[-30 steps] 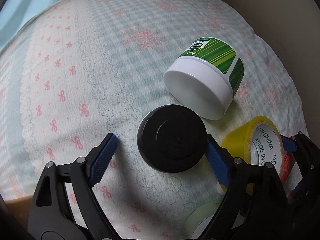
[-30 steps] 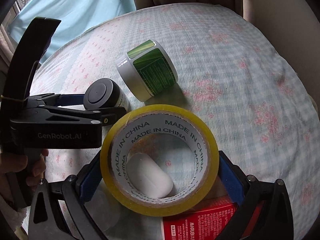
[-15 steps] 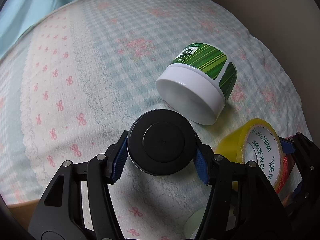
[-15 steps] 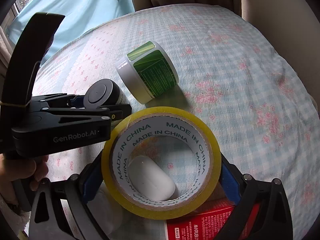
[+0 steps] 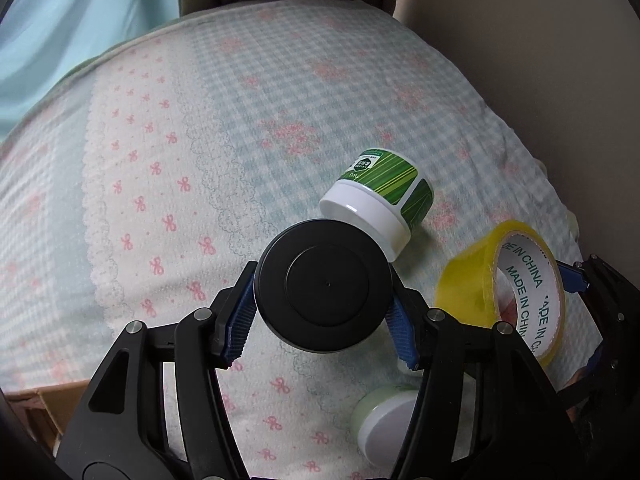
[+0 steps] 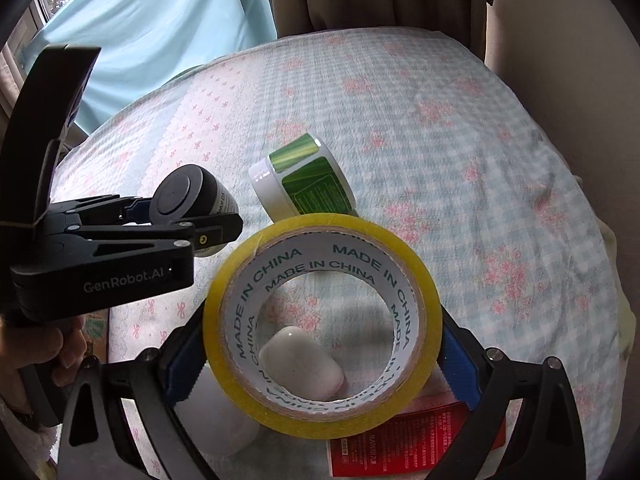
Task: Organize rigid objects
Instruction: 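Carry the black jar and yellow tape over the box with both tools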
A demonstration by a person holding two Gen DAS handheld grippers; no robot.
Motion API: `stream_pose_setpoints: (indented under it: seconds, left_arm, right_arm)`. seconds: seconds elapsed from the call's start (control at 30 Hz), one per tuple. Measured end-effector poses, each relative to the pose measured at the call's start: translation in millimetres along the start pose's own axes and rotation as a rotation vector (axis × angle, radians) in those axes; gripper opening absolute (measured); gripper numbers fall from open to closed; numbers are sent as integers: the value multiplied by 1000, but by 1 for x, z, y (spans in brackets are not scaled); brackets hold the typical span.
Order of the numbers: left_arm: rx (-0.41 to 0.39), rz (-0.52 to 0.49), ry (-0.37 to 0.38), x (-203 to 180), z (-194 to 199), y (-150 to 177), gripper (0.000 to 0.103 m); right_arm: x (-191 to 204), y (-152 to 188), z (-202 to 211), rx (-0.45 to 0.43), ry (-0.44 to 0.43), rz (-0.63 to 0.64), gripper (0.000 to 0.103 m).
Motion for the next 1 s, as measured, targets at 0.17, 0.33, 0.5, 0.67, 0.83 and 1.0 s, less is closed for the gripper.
stream_pose_setpoints:
  seconds: [0.17, 0.33, 0.5, 0.67, 0.83, 1.0]
  left_arm:
    - [-47, 19, 7, 1, 61, 10, 55]
    - [-90, 87, 67, 21, 131, 39, 55]
    - [-117, 129, 49, 53, 196, 90, 55]
    - [-152, 195, 19, 100, 250, 140, 55]
    - [-180, 253, -14, 151, 292, 185, 55]
    - [-188, 290, -33, 202, 318, 224, 55]
  right_arm:
    - [16, -1, 47, -36, 15, 1, 97]
    - [39, -3, 98, -42, 11, -40, 97]
    - [79, 10, 153, -65, 19, -30, 97]
    - [131, 20, 189, -85, 11, -4, 97]
    - [194, 23, 209, -98, -19, 36, 97]
    - [261, 24, 206, -91, -63, 84, 97]
Point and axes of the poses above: each gripper's, at about its wrist camera, not at the fingertips, and z roughly against the way its jaws point, x to its left, y to its underside, the point moved 4 cm from there along -z, roughly the way its jaws point, and after that the axes turned 13 degrees about x, right-handed, at the moved point
